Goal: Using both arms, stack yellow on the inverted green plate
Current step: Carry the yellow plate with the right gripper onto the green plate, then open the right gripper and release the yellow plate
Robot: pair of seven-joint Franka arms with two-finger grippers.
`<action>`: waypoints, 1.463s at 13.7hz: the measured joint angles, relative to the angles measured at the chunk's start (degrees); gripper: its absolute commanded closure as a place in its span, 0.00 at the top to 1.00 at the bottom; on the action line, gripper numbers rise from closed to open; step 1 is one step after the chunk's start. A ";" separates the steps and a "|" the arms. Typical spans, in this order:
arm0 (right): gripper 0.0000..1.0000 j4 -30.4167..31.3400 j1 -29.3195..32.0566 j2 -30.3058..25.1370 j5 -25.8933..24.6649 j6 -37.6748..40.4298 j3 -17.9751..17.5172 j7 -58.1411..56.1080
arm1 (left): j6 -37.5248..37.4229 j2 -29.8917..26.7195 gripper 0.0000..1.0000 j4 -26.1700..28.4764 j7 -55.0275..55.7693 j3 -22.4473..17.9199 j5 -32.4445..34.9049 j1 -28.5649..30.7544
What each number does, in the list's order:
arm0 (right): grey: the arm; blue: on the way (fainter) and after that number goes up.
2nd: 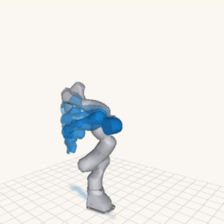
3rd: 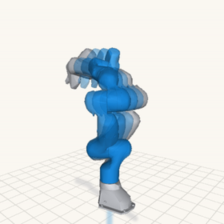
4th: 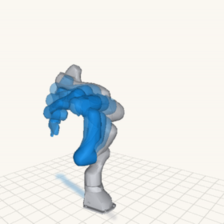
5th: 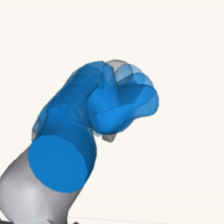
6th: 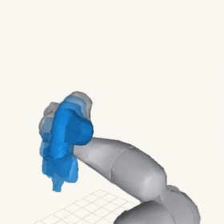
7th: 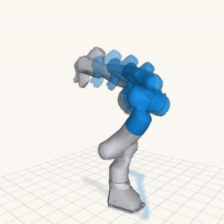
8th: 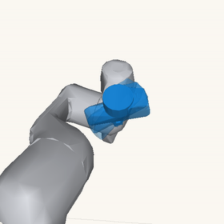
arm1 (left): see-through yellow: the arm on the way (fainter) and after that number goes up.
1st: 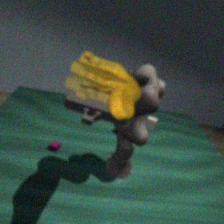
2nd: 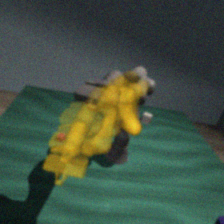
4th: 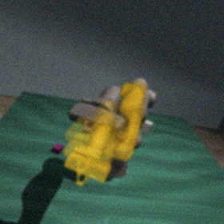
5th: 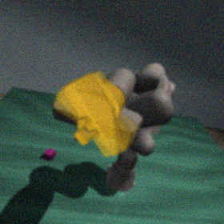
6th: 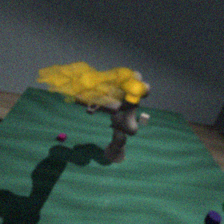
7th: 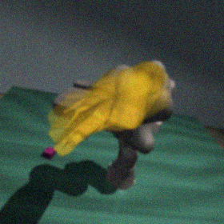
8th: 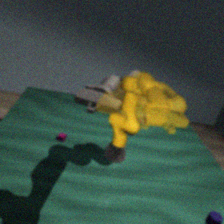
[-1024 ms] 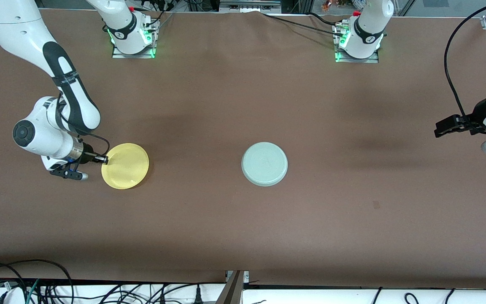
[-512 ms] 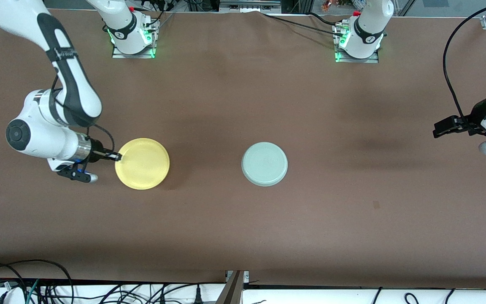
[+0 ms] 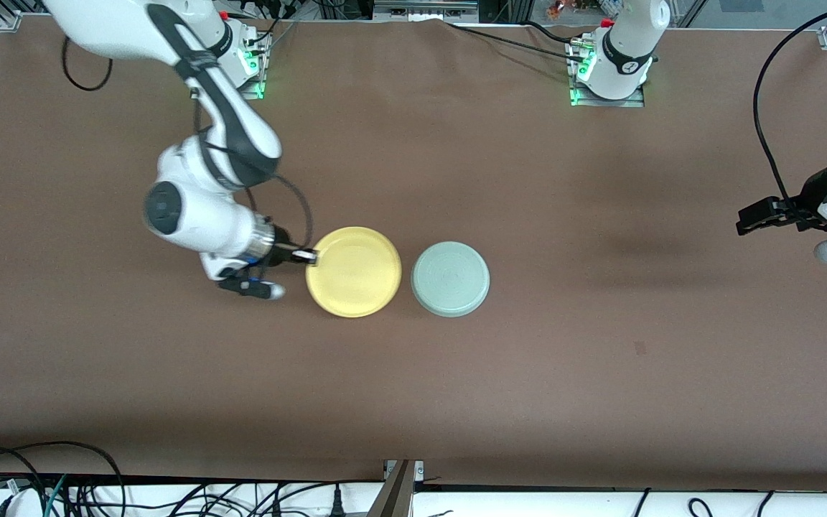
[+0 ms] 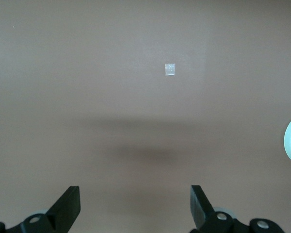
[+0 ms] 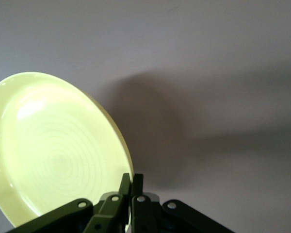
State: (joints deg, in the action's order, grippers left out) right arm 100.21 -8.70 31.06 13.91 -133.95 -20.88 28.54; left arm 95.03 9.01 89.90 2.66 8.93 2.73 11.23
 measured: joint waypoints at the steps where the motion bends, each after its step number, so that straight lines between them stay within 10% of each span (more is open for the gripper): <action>1: 0.00 -2.20 -3.07 2.88 0.00 -1.35 0.03 0.64 | 0.01 0.01 1.00 -0.01 0.00 -0.01 0.00 0.01; 13: 0.00 -12.10 -19.48 16.33 -2.61 -14.83 6.99 9.55 | 0.32 0.64 1.00 -1.04 0.00 0.13 0.00 -0.14; 14: 0.32 -12.25 -19.47 16.33 -2.61 -14.83 7.01 9.55 | 0.32 0.64 1.00 -1.05 0.00 0.13 0.00 -0.14; 15: 0.98 -12.35 -19.47 16.33 -2.61 -14.83 7.03 9.69 | 0.32 0.64 1.00 -1.06 0.00 0.13 0.00 -0.14; 20: 1.00 -13.17 -19.64 15.94 -3.46 -14.21 7.56 10.37 | 0.32 0.65 1.00 -1.09 0.00 0.13 0.00 -0.14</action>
State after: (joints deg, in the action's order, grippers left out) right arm 87.04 -28.34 47.00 10.46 -148.15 -13.32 38.91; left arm 95.35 9.66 88.81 2.66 9.06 2.73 11.08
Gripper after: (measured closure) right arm 0.498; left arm 0.000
